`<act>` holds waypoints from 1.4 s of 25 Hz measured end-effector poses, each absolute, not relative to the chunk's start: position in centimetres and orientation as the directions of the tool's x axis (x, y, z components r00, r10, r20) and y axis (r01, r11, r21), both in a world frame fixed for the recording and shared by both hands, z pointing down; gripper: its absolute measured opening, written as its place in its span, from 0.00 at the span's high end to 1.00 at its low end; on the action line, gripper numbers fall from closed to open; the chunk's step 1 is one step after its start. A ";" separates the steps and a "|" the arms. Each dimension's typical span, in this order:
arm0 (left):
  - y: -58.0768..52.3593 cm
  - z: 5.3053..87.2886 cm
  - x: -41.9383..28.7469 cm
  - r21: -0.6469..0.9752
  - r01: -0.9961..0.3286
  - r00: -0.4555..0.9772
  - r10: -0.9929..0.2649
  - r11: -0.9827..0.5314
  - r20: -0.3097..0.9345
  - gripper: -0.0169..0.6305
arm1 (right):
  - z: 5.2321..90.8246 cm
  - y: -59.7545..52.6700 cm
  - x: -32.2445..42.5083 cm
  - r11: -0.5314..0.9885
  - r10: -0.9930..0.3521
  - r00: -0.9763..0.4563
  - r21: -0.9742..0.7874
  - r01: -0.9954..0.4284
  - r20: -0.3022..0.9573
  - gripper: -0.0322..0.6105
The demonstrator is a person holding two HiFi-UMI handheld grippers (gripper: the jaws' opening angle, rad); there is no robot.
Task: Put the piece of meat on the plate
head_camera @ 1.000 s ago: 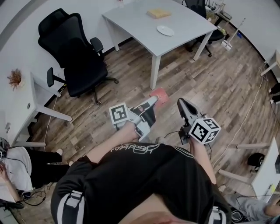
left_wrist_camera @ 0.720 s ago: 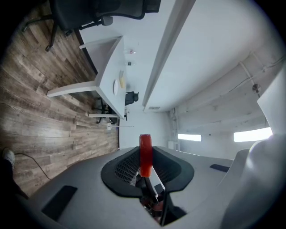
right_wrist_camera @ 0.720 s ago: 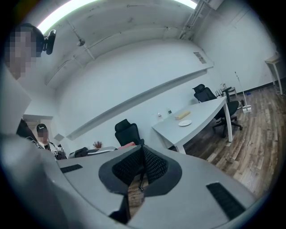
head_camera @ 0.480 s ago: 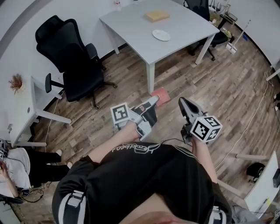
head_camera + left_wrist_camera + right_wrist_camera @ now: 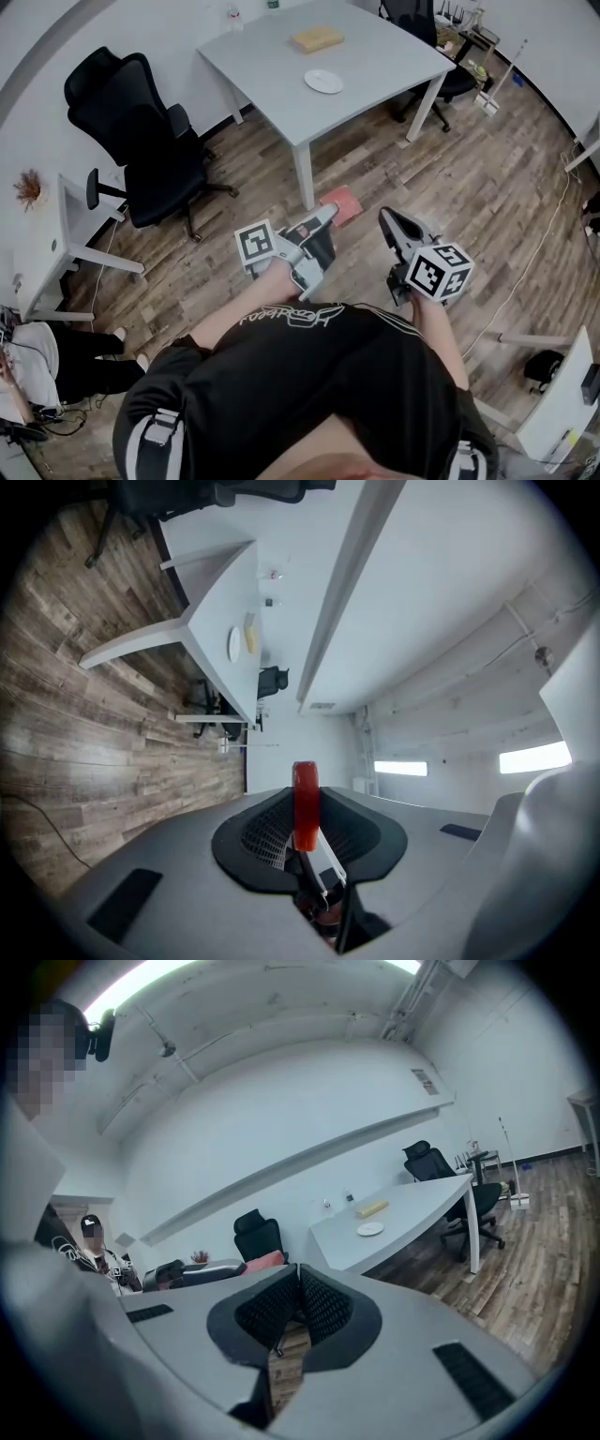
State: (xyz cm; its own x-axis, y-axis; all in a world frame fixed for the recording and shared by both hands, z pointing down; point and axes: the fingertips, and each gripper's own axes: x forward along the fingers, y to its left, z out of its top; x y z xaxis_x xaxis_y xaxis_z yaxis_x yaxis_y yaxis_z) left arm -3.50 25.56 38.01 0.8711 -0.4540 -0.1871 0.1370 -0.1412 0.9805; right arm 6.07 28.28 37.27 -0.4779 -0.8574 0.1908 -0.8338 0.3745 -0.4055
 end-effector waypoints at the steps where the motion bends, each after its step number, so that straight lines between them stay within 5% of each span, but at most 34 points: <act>1: 25.5 38.0 -3.3 0.980 0.137 0.870 -0.455 -0.142 -0.187 0.84 | 37.3 28.3 6.3 0.374 -0.858 -0.476 -0.401 -0.836 0.192 0.93; 16: 19.9 39.2 -1.6 0.978 0.165 0.867 -0.453 -0.130 -0.207 0.84 | 38.7 23.0 7.9 0.373 -0.860 -0.463 -0.357 -0.856 0.213 0.93; 35: -5.5 40.7 2.5 0.993 0.098 0.875 -0.468 -0.071 -0.120 0.84 | 40.4 -2.4 12.2 0.344 -0.843 -0.476 -0.427 -0.836 0.253 0.93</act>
State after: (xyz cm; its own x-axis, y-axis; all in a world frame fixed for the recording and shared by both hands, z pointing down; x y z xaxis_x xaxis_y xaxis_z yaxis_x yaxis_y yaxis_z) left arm 2.48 -5.54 40.71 0.8754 -0.4683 -0.1199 0.0981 -0.0709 0.9926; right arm 12.18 -2.44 40.41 -0.4757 -0.8425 0.2528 -0.8363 0.3440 -0.4270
